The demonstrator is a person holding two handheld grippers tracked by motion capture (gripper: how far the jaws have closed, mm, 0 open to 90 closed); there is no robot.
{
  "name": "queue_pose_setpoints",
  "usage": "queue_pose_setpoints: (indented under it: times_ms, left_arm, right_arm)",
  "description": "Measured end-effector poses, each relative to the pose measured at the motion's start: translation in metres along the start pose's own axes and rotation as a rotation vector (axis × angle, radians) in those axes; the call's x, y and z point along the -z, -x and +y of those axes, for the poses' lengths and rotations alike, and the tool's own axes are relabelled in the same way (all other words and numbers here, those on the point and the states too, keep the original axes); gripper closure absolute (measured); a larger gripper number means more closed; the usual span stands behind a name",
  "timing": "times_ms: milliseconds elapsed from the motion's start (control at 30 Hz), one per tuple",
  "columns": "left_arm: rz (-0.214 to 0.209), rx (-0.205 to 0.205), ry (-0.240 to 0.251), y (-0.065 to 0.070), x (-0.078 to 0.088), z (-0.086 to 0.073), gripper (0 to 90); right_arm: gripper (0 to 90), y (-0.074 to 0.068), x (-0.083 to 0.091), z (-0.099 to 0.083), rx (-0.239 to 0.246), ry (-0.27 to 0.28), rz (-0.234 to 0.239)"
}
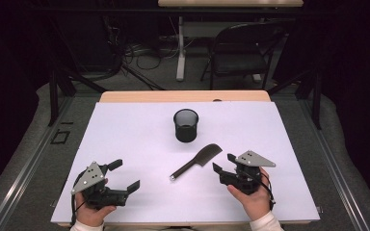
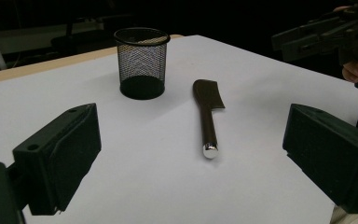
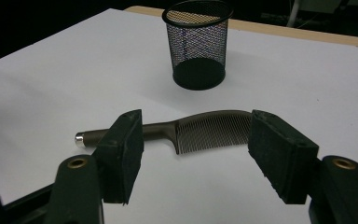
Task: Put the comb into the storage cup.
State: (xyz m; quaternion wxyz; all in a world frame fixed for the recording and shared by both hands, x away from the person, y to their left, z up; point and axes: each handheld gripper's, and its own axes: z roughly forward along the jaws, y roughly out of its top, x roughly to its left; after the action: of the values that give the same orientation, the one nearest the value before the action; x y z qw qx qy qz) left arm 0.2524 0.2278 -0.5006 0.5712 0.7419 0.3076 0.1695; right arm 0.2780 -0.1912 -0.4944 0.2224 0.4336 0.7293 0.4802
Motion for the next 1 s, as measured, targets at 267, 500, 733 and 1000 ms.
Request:
queue_pose_setpoints:
  times_ms: [267, 500, 733, 1000]
  left_arm:
    - [-0.001, 0.019, -0.002, -0.002, 0.0, -0.001, 5.3]
    - [0.008, 0.028, -0.003, -0.004, 0.001, -0.001, 5.3]
    - [0.007, 0.035, -0.006, -0.005, 0.0, -0.002, 5.5]
    - [0.0, 0.038, -0.007, -0.005, 0.0, -0.002, 5.8]
  right_arm:
    - [43.5, -0.006, -0.02, 0.02, 0.019, -0.02, 0.036]
    - [48.7, -0.018, -0.035, 0.028, 0.051, -0.033, 0.07]
    - [52.2, -0.025, -0.047, 0.032, 0.003, -0.041, 0.088]
    - [54.6, -0.037, -0.062, 0.034, 0.026, -0.088, 0.092]
